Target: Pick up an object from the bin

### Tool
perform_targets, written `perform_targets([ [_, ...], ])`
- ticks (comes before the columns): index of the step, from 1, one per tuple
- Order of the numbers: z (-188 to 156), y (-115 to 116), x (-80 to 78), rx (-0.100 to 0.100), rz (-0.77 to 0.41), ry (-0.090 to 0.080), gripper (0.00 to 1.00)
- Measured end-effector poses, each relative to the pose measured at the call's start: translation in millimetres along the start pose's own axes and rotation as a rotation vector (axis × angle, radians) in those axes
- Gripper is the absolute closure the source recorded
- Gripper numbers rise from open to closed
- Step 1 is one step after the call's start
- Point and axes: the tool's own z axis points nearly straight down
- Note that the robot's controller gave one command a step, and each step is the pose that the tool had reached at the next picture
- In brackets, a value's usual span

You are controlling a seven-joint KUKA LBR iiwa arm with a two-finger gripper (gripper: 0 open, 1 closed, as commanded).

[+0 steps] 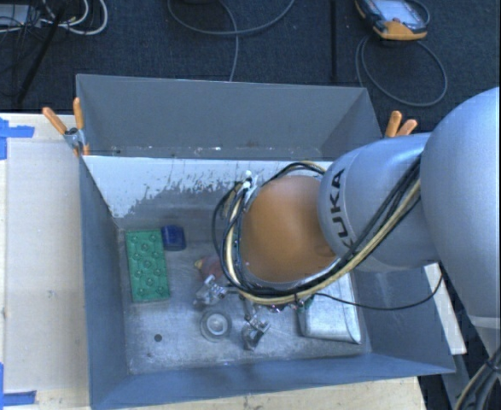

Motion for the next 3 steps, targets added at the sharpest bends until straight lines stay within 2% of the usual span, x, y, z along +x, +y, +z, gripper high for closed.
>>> perform_targets([
  [1,-1,-1,1.6,0.000,0.001,0.007,1.00],
  [2,-131,40,5.3,0.003,-0.188,-0.003,1.00],
  [3,-67,27,-2.5,-0.003,-0.073,0.007,1.00],
])
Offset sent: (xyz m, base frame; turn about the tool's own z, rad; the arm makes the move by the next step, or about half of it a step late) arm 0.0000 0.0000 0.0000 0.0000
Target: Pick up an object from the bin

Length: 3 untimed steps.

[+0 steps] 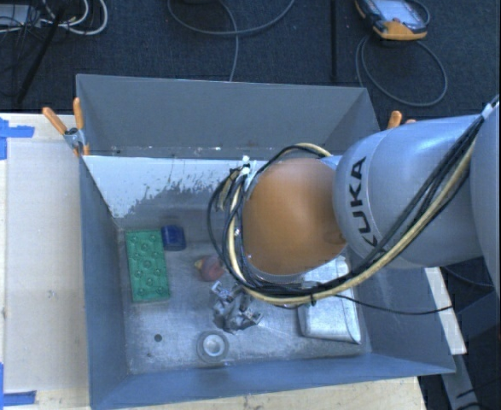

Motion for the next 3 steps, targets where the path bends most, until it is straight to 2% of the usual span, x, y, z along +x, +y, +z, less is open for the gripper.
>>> perform_targets([
  [1,-2,0,-0.6,0.002,-0.001,-0.003,0.00],
  [2,61,15,1.7,-0.001,-0.266,0.001,0.00],
  [3,59,14,0.9,0.002,-0.266,-0.001,1.00],
])
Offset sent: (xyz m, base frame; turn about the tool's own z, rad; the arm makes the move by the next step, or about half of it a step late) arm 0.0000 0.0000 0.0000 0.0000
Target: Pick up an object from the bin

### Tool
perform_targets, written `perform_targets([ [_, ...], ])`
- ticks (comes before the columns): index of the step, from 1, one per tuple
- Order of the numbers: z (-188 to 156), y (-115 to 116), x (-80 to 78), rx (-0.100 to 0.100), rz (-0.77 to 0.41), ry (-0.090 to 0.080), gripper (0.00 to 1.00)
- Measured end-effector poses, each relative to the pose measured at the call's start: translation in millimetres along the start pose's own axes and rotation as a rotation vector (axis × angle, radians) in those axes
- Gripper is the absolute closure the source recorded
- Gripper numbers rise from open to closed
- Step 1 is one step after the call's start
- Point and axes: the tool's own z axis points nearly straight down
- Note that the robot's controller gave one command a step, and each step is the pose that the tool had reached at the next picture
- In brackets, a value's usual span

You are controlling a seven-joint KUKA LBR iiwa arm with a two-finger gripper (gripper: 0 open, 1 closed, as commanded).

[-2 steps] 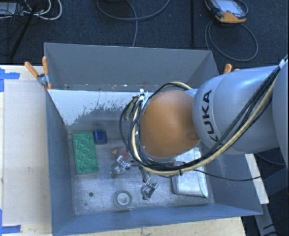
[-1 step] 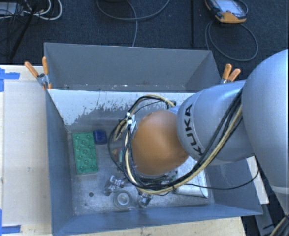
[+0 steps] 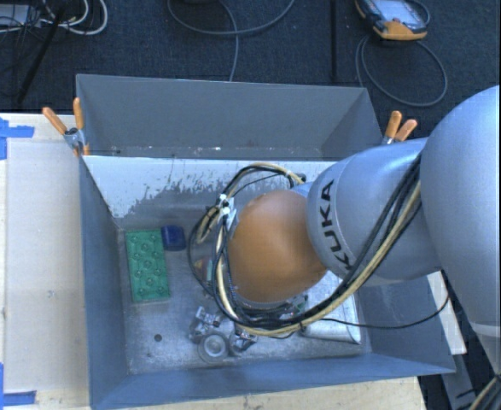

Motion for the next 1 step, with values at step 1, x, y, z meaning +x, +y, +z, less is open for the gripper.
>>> perform_targets([
  [1,-120.7,2.8,-12.3,0.007,-0.020,-0.009,1.00],
])
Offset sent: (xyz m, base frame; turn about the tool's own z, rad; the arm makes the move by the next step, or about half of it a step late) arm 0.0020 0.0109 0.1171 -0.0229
